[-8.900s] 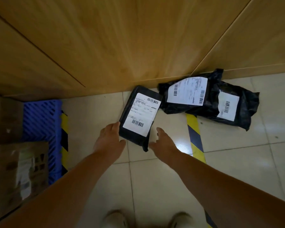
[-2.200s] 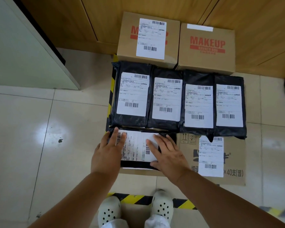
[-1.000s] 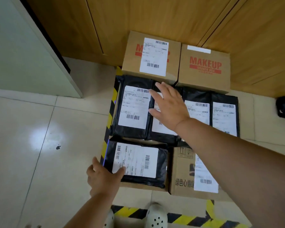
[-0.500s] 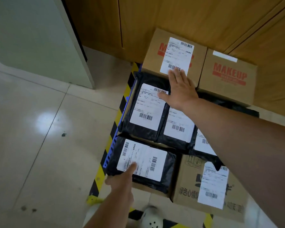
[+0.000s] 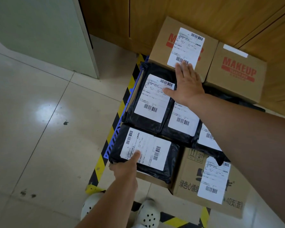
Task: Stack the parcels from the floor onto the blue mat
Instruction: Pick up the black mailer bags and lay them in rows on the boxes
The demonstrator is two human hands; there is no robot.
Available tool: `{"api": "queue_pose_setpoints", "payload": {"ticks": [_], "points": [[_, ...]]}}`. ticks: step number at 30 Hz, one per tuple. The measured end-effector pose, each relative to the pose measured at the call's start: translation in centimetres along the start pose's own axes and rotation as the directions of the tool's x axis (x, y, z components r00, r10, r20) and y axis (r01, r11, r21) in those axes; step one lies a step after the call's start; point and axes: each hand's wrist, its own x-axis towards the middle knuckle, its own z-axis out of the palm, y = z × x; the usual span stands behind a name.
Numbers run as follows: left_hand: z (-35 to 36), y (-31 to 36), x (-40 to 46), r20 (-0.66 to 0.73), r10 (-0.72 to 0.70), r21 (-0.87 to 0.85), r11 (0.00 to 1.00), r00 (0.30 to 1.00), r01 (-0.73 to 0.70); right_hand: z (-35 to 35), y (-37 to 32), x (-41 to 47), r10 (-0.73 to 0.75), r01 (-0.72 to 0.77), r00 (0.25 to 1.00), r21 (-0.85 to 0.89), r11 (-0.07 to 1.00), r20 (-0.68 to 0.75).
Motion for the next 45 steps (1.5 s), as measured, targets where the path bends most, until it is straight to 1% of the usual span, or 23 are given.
{"api": "queue_pose_setpoints", "payload": {"ticks": [6, 10, 13, 16, 19, 21, 23, 26, 27, 30, 32, 33, 36, 39, 42, 45], "points": [[-0.3, 0.6, -1.1, -0.004, 0.058, 0.078, 0.995, 0.998, -0.058, -0.5, 0.4, -0.2, -0.019, 0.019, 0.998, -0.009, 1.000, 0.058], [-0.4, 0.8, -0.7, -0.057, 0.052, 0.108, 0.993, 0.997, -0.045, -1.3, 0.7, -0.4, -0.025, 0.027, 0.997, -0.025, 0.999, 0.075], [-1.0, 0.9, -0.4, -0.089, 0.140, 0.173, 0.977, 0.986, -0.124, -1.8, 0.9, -1.0, -0.021, 0.024, 0.995, -0.022, 0.999, 0.099], [-1.6, 1.3, -0.8, -0.079, 0.263, 0.304, 0.925, 0.962, -0.228, -2.1, 1.1, -2.4, -0.007, 0.007, 0.992, -0.001, 1.000, 0.123], [-2.2, 2.3, -2.1, -0.007, 0.431, 0.475, 0.795, 0.902, -0.376, -2.5, 1.0, -4.7, 0.010, -0.017, 0.992, 0.053, 0.998, 0.127], [-2.6, 3.2, -3.4, 0.061, 0.537, 0.583, 0.665, 0.841, -0.467, -2.8, 0.7, -6.8, 0.008, -0.018, 0.990, 0.077, 0.997, 0.138], [-2.9, 4.5, -5.0, 0.132, 0.608, 0.640, 0.551, 0.783, -0.536, -3.3, 0.5, -9.0, 0.004, -0.017, 0.990, 0.090, 0.996, 0.141], [-3.4, 6.4, -8.1, 0.272, 0.659, 0.666, 0.398, 0.701, -0.631, -5.0, 0.5, -12.6, 0.017, -0.032, 0.990, 0.101, 0.994, 0.142], [-3.5, 7.0, -9.2, 0.328, 0.671, 0.667, 0.333, 0.664, -0.666, -5.8, 0.6, -13.8, 0.025, -0.040, 0.989, 0.100, 0.994, 0.147], [-4.1, 8.8, -13.0, 0.511, 0.678, 0.652, 0.095, 0.529, -0.752, -8.8, 0.6, -17.3, 0.063, -0.082, 0.987, 0.121, 0.989, 0.150], [-4.5, 10.1, -16.0, 0.604, 0.655, 0.638, -0.055, 0.455, -0.768, -11.4, 0.5, -19.8, 0.095, -0.116, 0.986, 0.158, 0.981, 0.135], [-4.7, 10.8, -17.7, 0.631, 0.647, 0.625, -0.099, 0.427, -0.774, -12.8, 0.4, -21.0, 0.106, -0.126, 0.987, 0.173, 0.977, 0.125], [-5.7, 13.0, -23.2, 0.682, 0.640, 0.574, -0.169, 0.353, -0.801, -17.5, -0.1, -25.0, 0.116, -0.133, 0.989, 0.200, 0.971, 0.091], [-7.2, 14.6, -28.7, 0.731, 0.622, 0.534, -0.267, 0.279, -0.802, -22.6, -0.6, -29.6, 0.118, -0.126, 0.992, 0.199, 0.972, 0.051], [-9.2, 15.7, -33.7, 0.759, 0.608, 0.502, -0.318, 0.234, -0.804, -27.4, -1.3, -34.7, 0.143, -0.139, 0.990, 0.208, 0.968, -0.005], [-12.0, 15.6, -39.4, 0.777, 0.615, 0.430, -0.365, 0.133, -0.826, -31.4, -2.2, -39.9, 0.182, -0.168, 0.982, 0.241, 0.956, -0.038]]}}
